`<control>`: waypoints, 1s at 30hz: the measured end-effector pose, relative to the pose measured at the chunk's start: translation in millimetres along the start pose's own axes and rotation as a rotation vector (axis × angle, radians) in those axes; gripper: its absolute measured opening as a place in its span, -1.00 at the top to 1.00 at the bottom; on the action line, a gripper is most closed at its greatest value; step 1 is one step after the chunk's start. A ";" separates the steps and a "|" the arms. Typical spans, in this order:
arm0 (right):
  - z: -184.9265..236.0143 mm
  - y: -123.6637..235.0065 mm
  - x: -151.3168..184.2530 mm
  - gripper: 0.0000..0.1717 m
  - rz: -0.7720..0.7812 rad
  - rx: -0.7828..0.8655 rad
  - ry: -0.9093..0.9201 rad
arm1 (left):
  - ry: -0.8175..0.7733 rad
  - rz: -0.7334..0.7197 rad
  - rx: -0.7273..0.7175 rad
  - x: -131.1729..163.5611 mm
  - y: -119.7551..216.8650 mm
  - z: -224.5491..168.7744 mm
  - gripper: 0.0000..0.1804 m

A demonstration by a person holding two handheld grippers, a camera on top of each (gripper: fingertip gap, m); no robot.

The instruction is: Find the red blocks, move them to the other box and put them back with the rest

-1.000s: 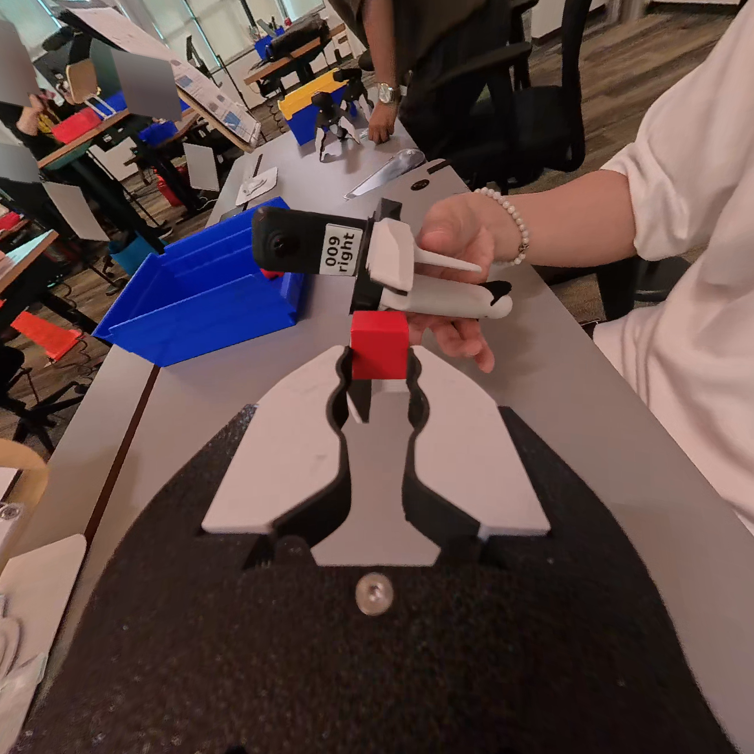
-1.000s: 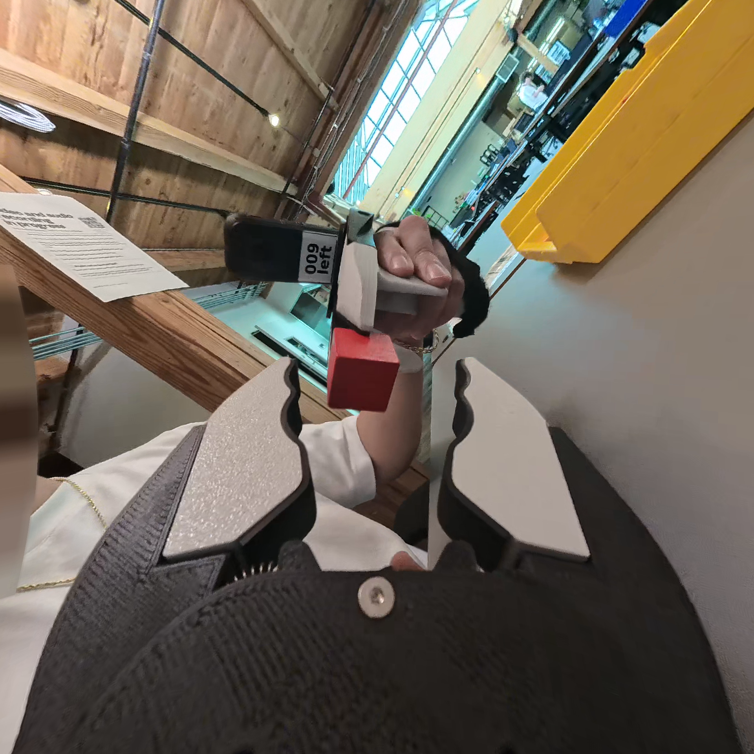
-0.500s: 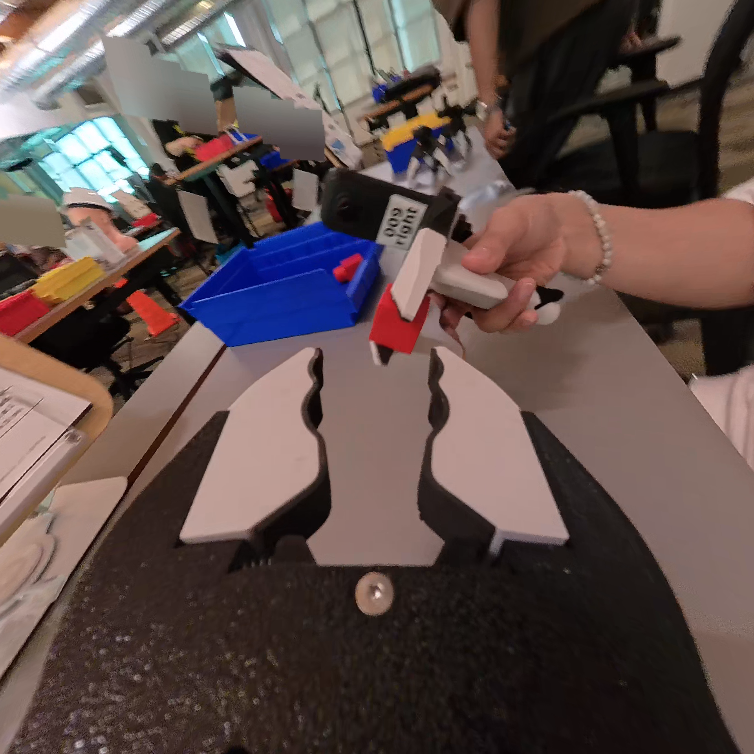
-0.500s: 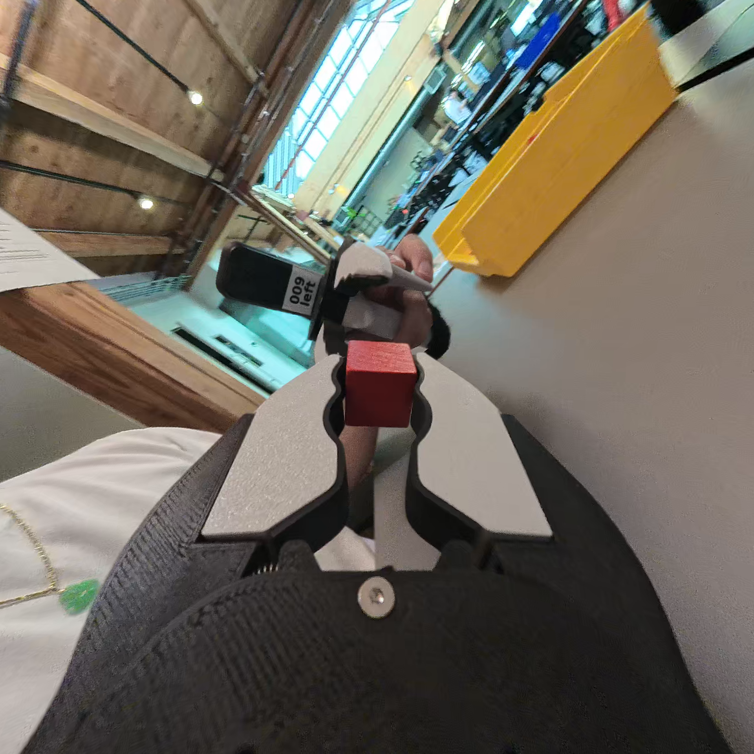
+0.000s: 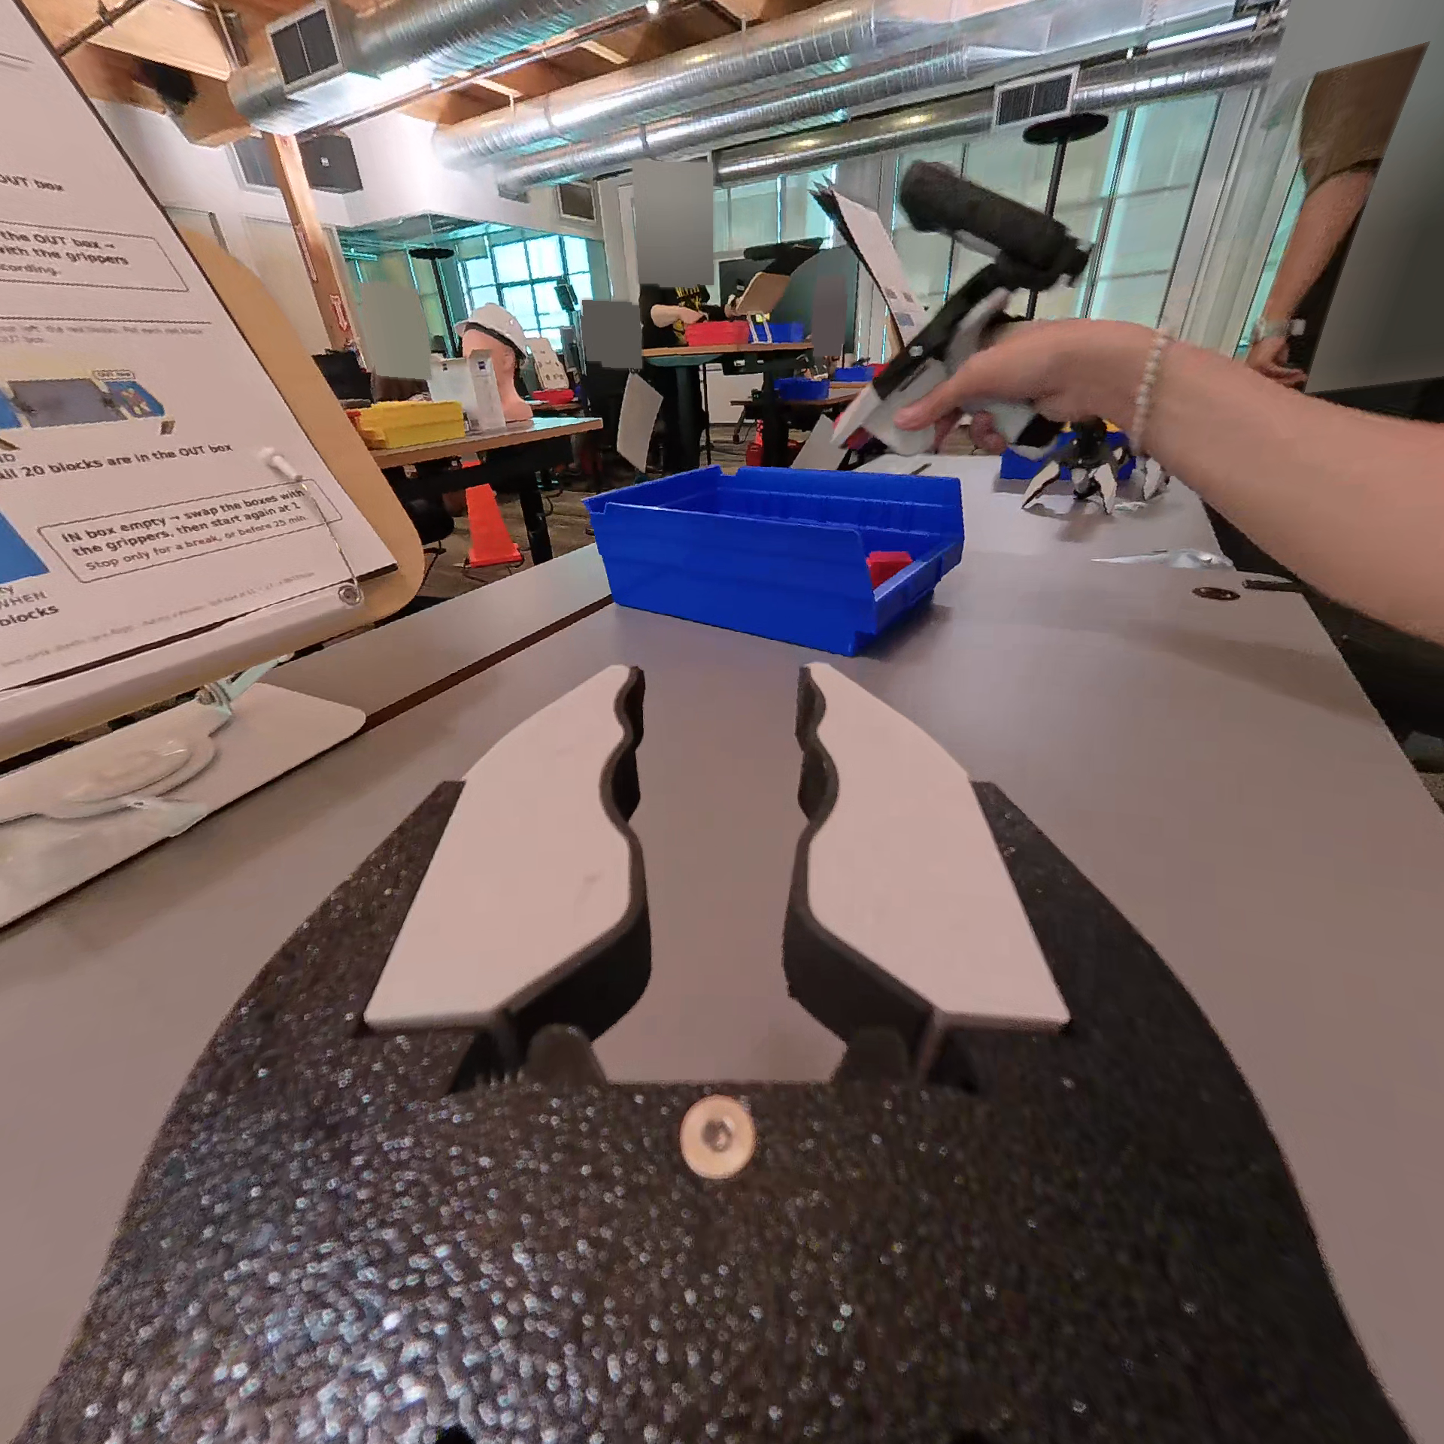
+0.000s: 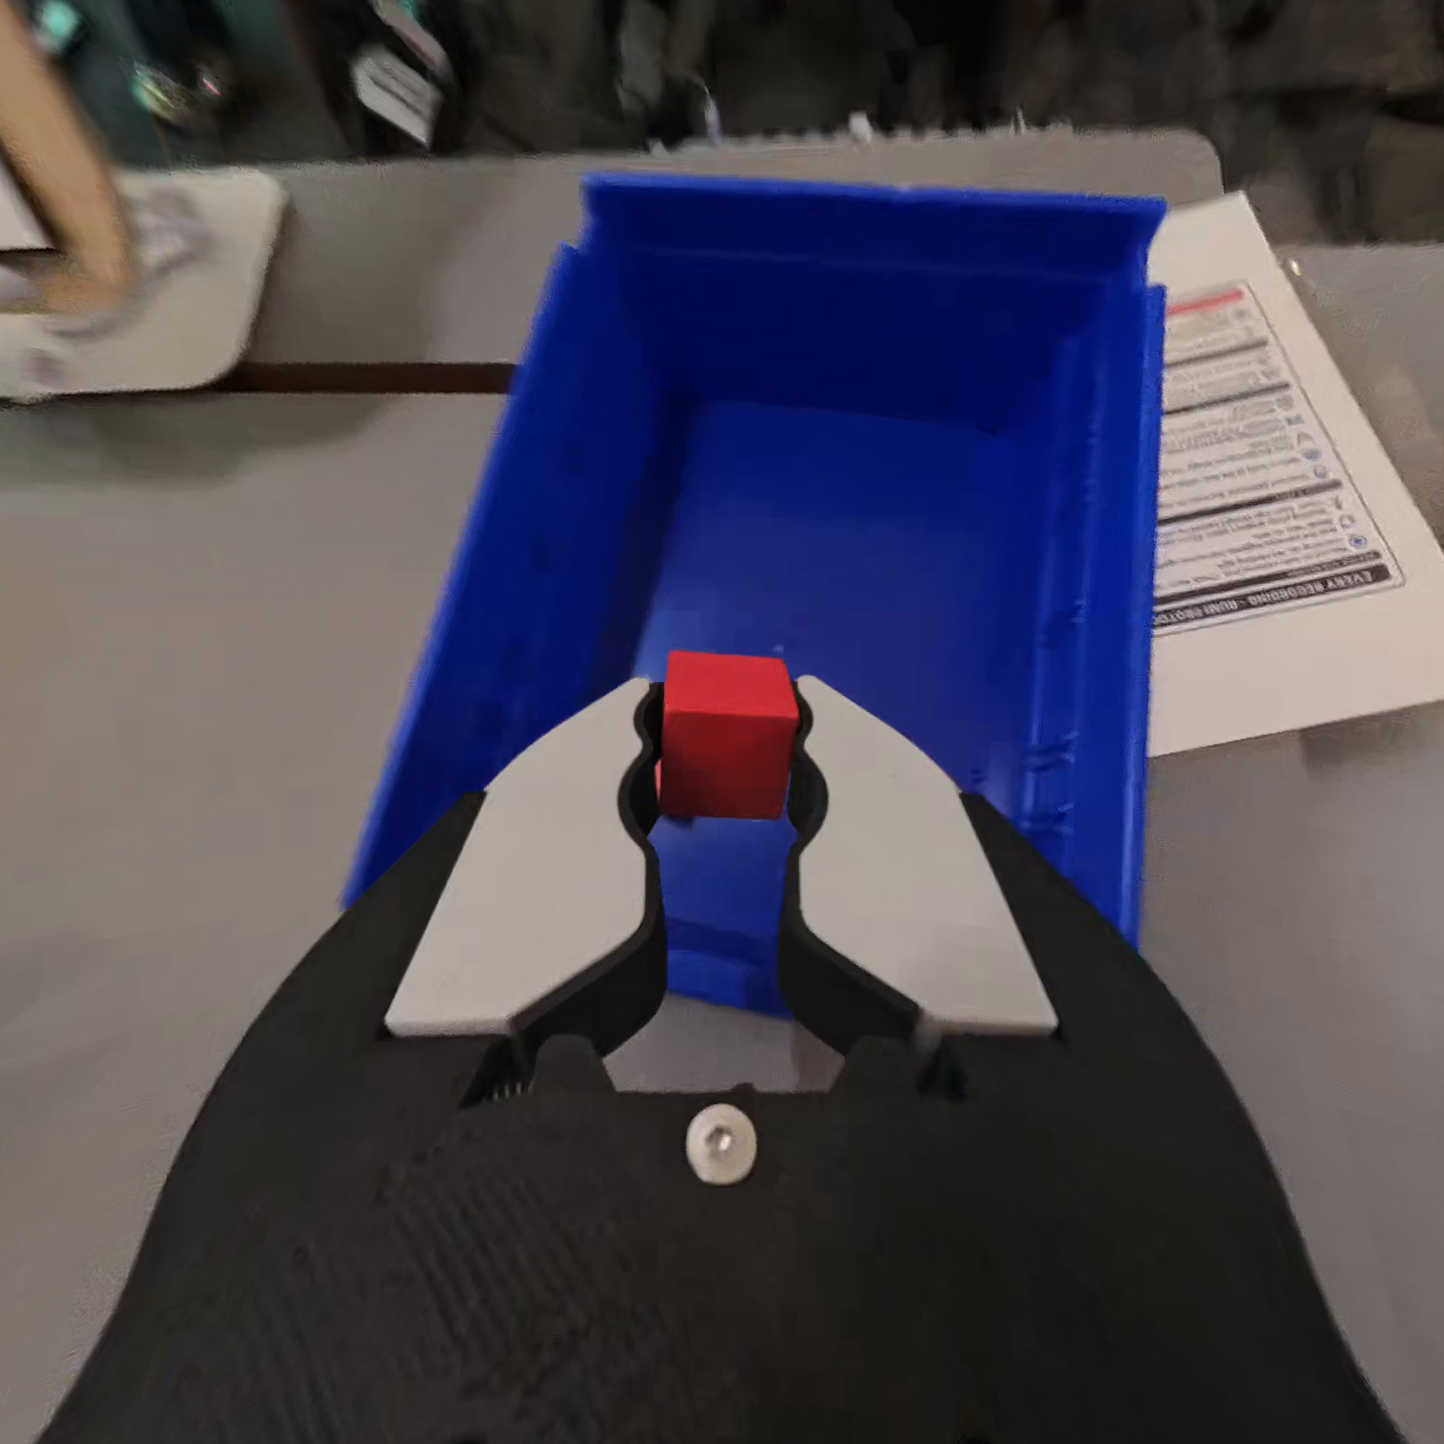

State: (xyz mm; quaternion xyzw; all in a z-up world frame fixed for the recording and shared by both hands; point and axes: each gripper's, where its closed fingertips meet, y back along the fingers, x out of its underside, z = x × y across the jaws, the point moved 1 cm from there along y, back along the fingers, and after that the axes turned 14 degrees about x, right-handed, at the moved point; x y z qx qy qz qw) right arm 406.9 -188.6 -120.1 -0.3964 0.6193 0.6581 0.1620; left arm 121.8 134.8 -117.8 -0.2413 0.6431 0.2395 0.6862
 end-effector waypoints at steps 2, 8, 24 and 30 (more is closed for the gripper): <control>-16.9 -32.0 0.2 0.65 0.113 0.061 0.026 | 0.001 0.016 0.017 5.5 -2.5 -1.9 0.60; -41.1 -83.3 15.8 0.65 0.351 0.212 0.118 | 0.034 0.039 0.019 18.6 -3.0 0.8 0.60; -60.8 -104.8 12.8 0.53 0.360 0.368 0.244 | 0.066 0.012 0.027 16.9 -4.2 1.2 0.60; -47.3 -82.9 -19.3 0.40 0.163 0.321 0.187 | 0.083 0.002 0.030 14.2 -2.5 1.9 0.58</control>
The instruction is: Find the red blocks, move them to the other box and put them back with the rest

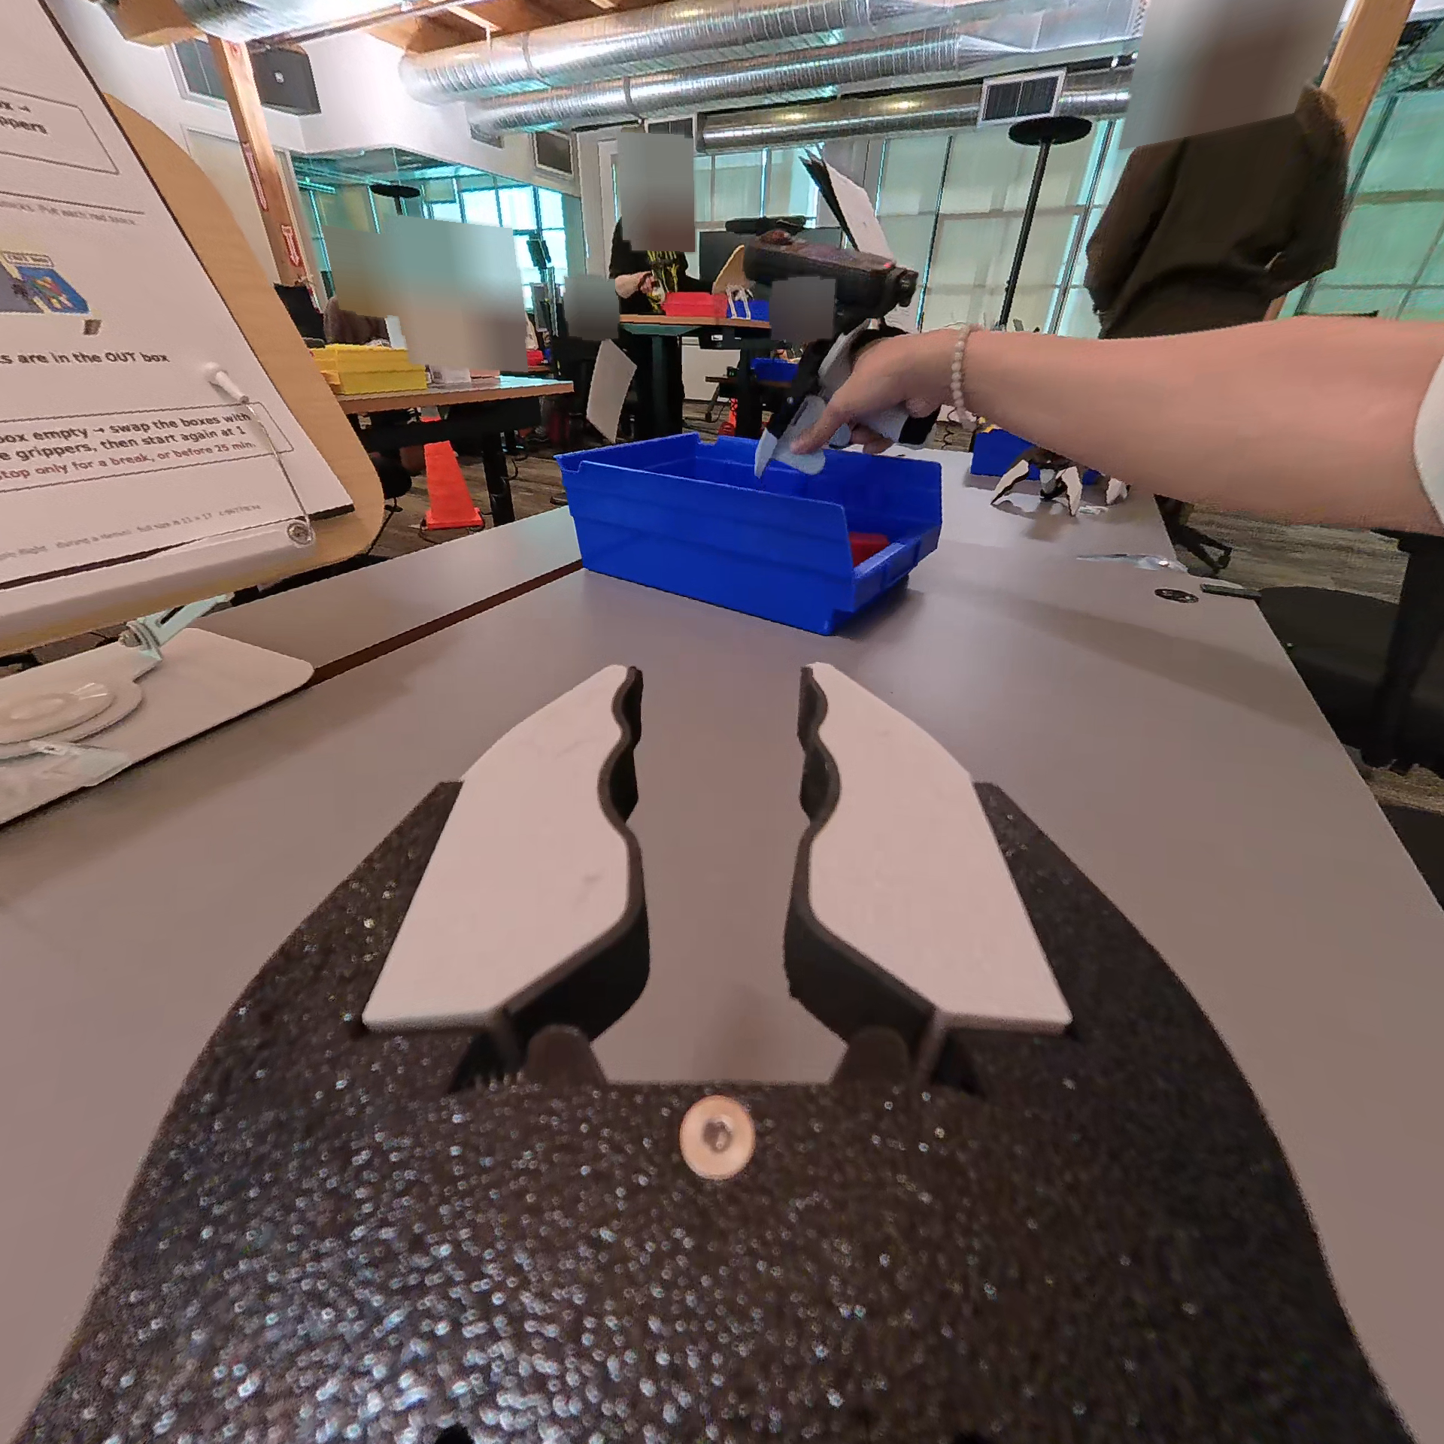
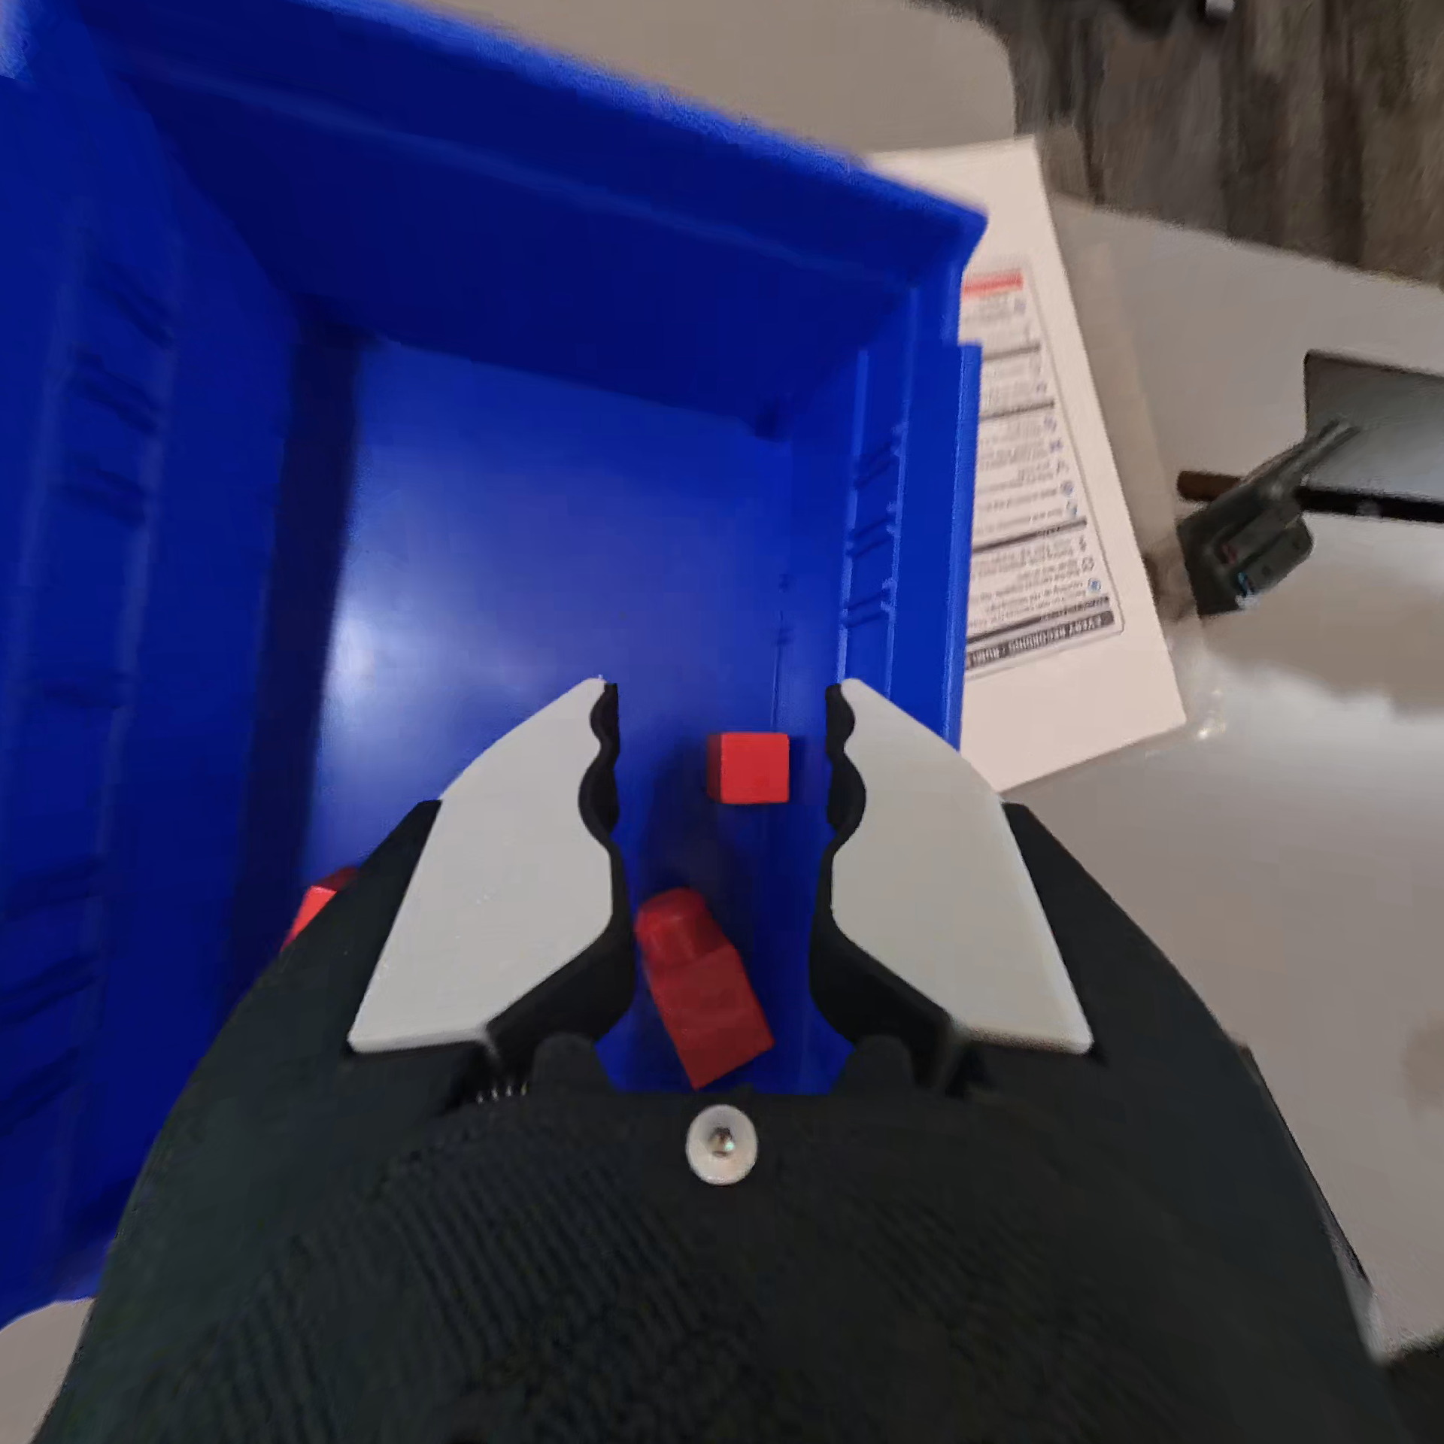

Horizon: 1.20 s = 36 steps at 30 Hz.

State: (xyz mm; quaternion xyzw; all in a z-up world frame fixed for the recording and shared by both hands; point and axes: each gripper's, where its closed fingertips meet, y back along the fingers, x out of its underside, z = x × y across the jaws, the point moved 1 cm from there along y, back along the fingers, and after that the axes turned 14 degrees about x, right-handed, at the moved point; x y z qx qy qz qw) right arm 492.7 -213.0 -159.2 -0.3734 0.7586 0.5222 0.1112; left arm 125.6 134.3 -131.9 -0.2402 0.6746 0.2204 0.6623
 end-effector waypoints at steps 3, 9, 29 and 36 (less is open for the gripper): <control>21.2 39.4 -18.3 0.34 -0.196 -0.101 -0.038 | -0.014 -0.016 -0.027 -10.2 7.9 3.1 0.55; 92.5 158.5 -3.7 0.26 -0.579 -0.469 -0.132 | -0.004 -0.036 -0.236 -44.6 73.0 32.5 0.53; 167.1 248.5 71.1 0.18 -0.811 -0.723 -0.209 | -0.230 1.072 -0.688 -24.9 317.8 257.9 0.33; 153.7 238.7 70.2 0.17 -0.801 -0.699 -0.243 | -0.575 1.442 -0.580 8.0 330.1 315.9 0.31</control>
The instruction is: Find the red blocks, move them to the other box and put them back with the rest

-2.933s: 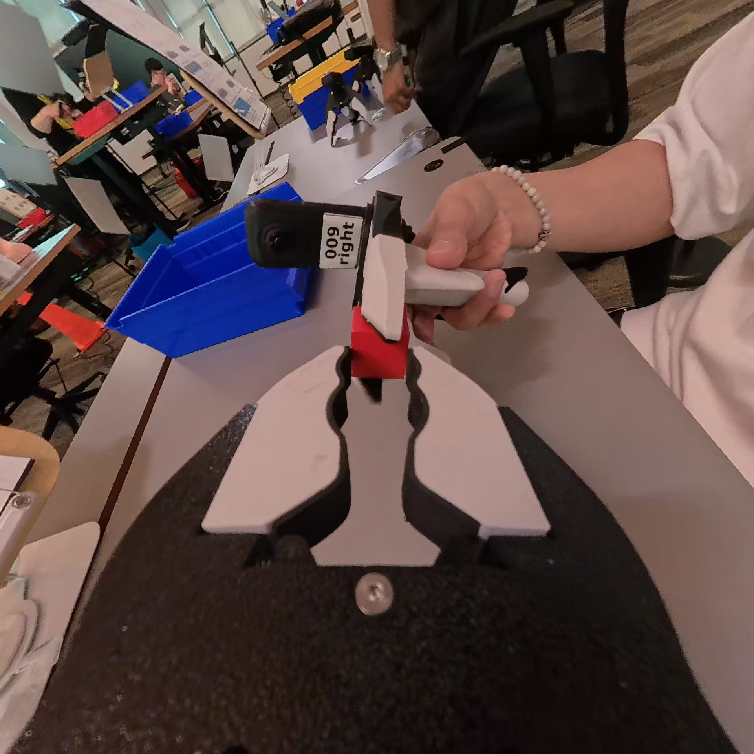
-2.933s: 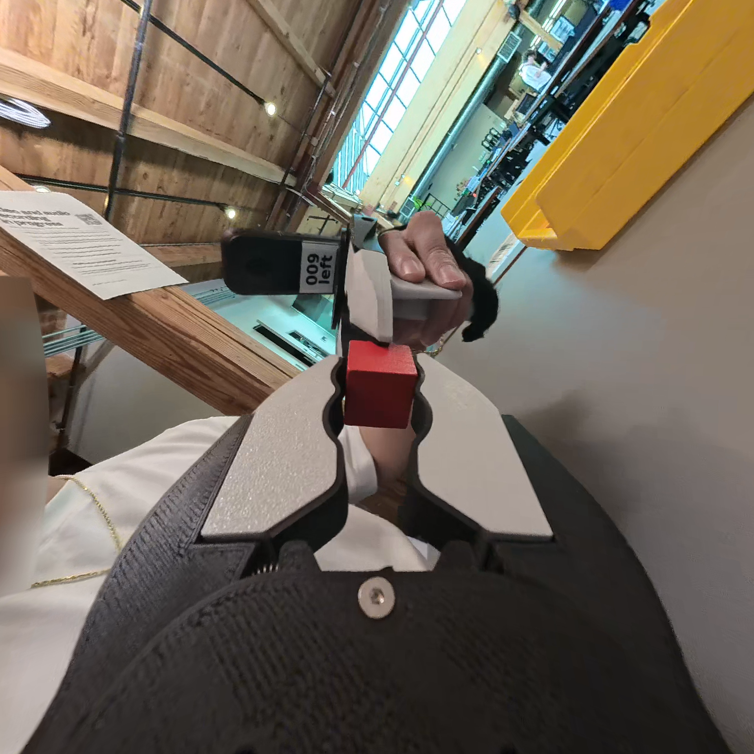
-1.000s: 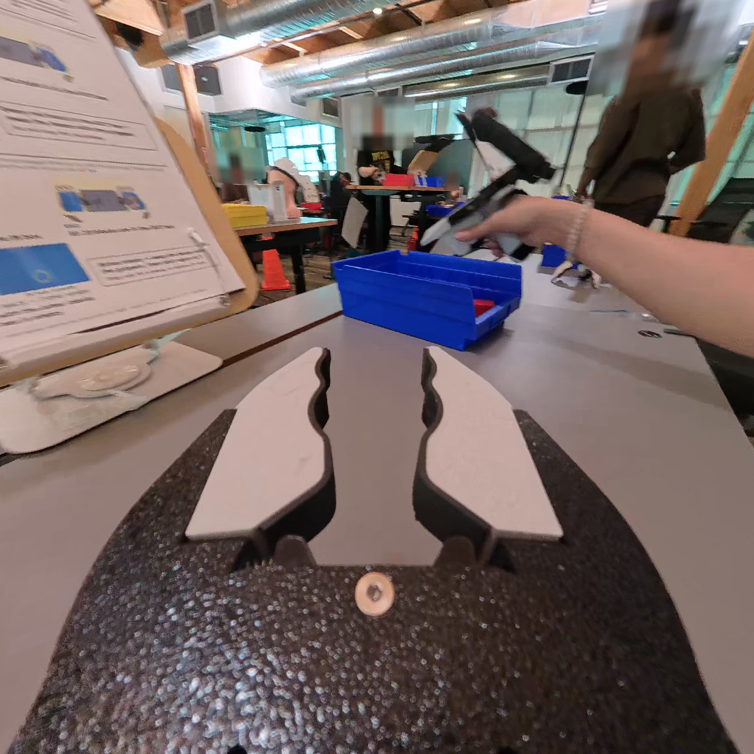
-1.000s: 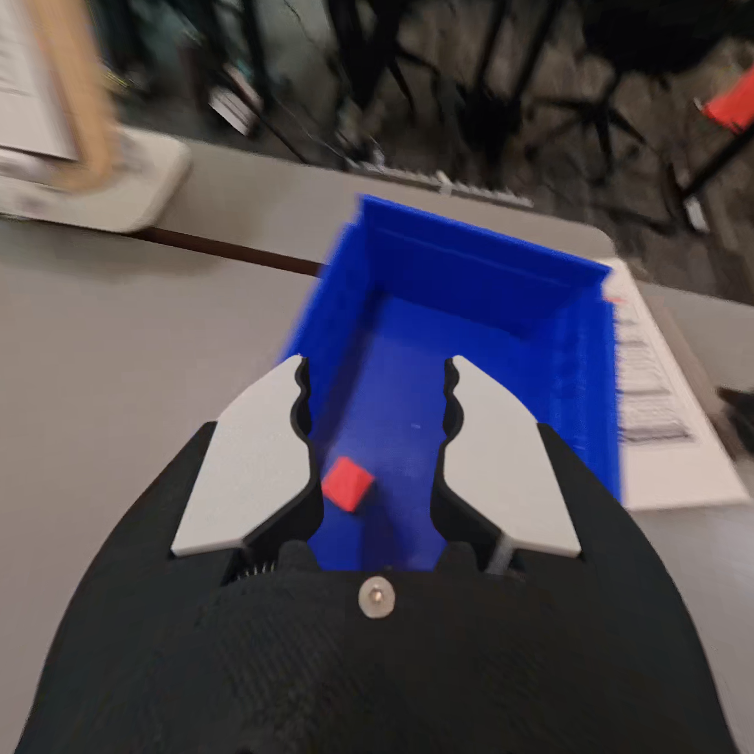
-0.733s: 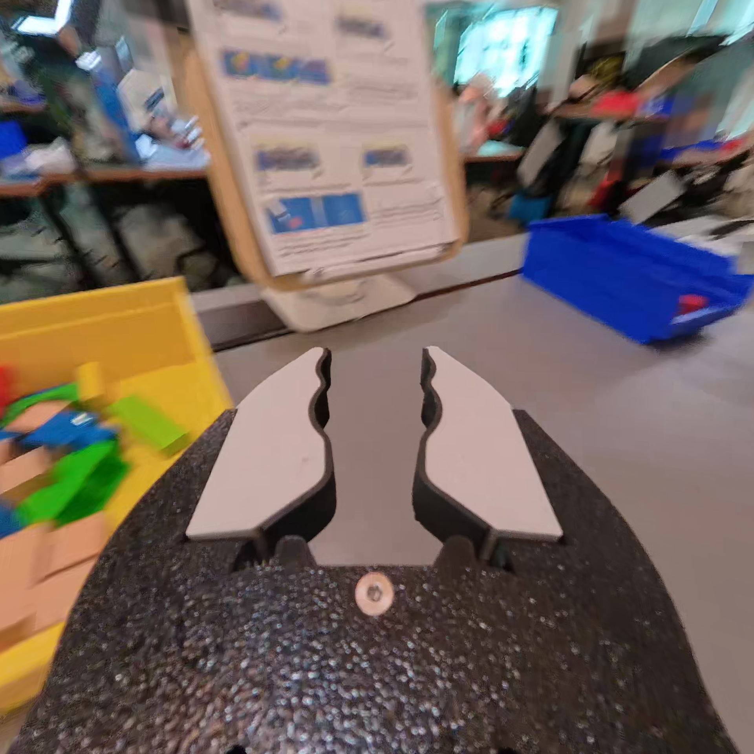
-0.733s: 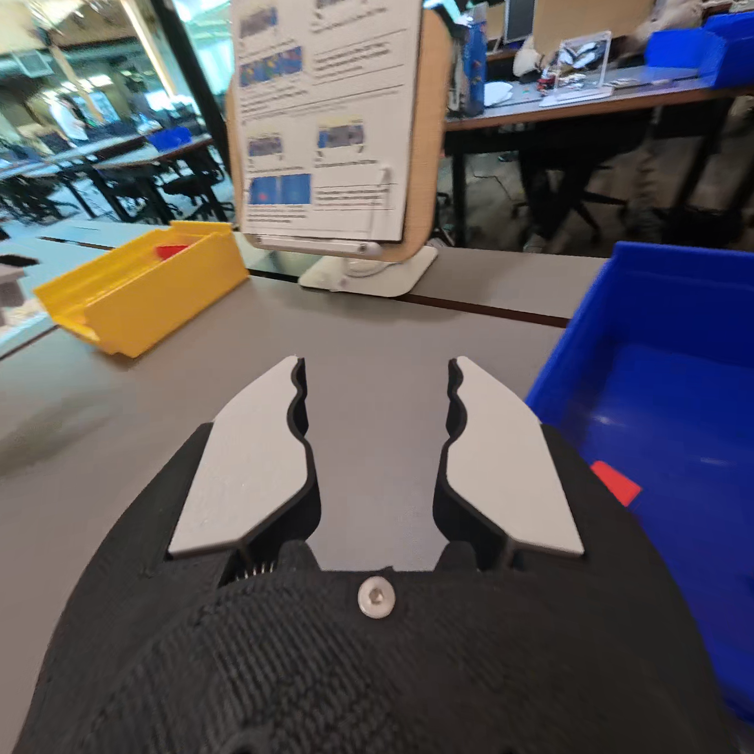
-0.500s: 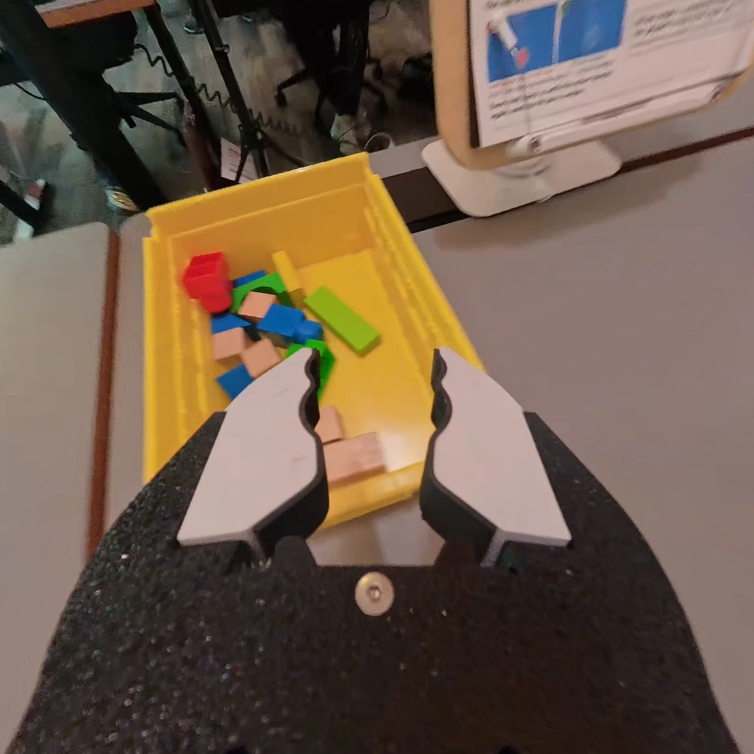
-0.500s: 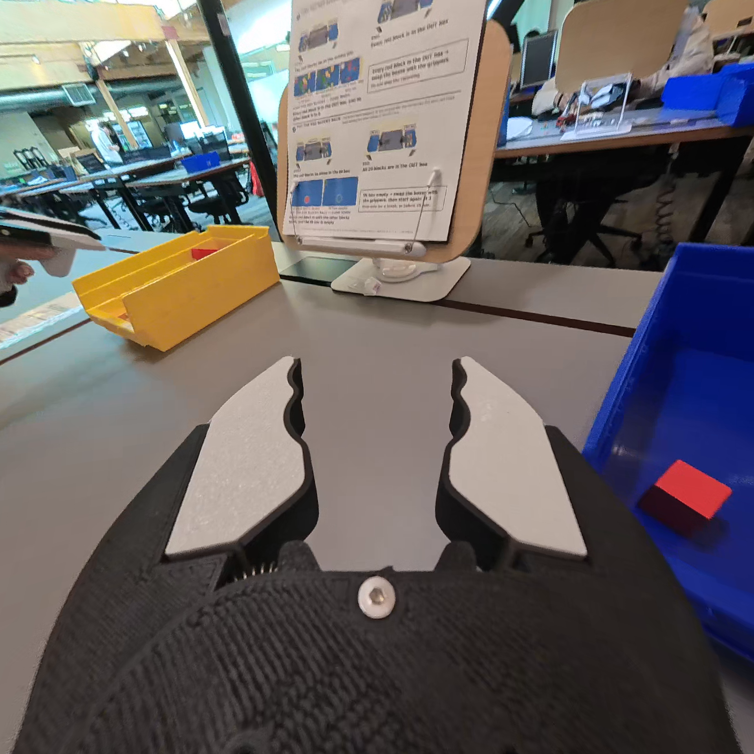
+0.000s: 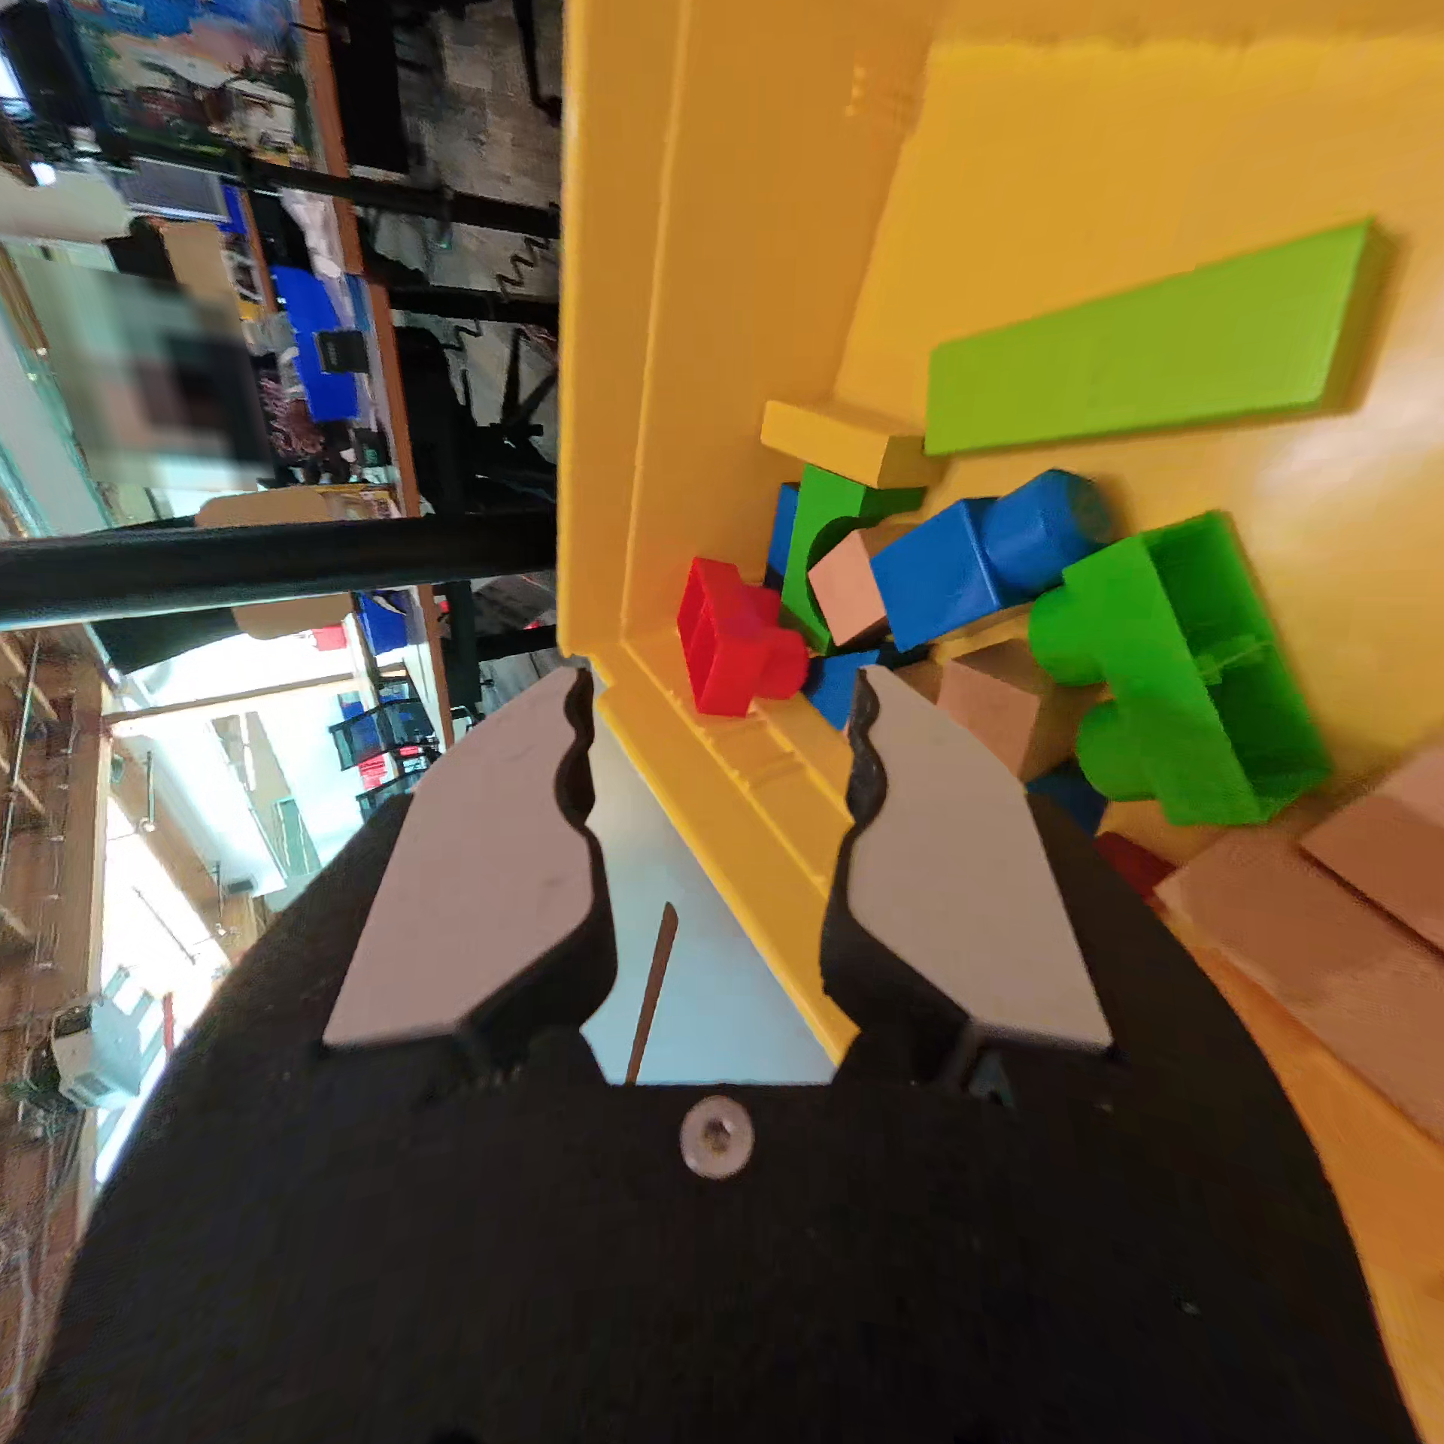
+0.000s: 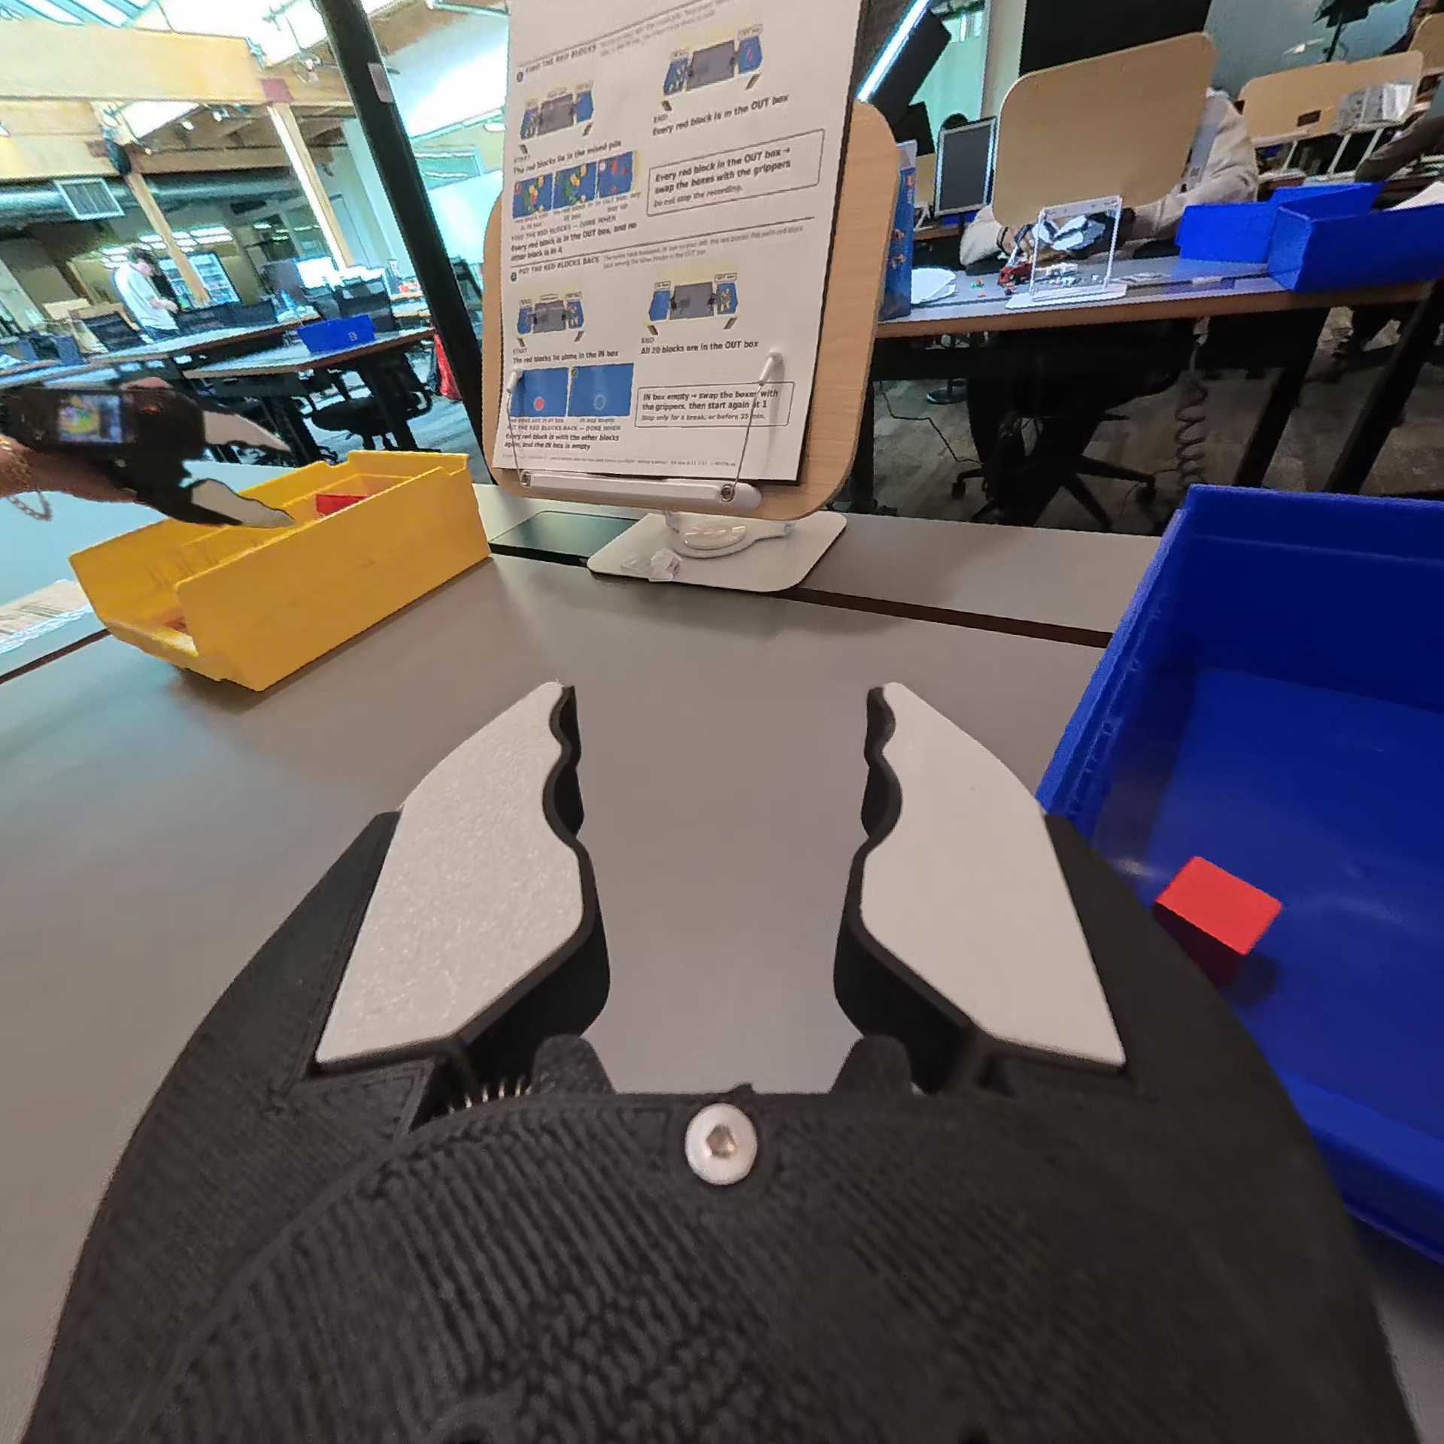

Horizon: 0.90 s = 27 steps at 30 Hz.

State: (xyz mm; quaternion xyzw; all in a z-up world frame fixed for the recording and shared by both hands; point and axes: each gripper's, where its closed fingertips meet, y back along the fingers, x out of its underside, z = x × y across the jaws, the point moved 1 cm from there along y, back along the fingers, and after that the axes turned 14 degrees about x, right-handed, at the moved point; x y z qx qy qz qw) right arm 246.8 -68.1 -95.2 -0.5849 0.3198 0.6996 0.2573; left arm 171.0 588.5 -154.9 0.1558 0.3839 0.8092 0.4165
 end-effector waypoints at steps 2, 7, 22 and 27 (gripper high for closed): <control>-4.1 -2.8 3.8 0.17 0.011 0.008 -0.002 | -0.027 0.072 0.044 8.0 -18.3 -3.6 0.29; -9.9 -7.4 9.8 0.16 0.029 0.008 -0.023 | -0.049 0.187 0.031 22.8 -48.0 4.9 0.32; -18.1 -6.9 12.6 0.16 0.033 0.018 -0.048 | 0.085 0.356 -0.009 36.4 -72.5 16.0 0.71; -18.3 -4.2 10.0 0.16 0.025 0.026 -0.036 | 0.180 0.246 -0.076 26.1 -56.6 22.3 0.90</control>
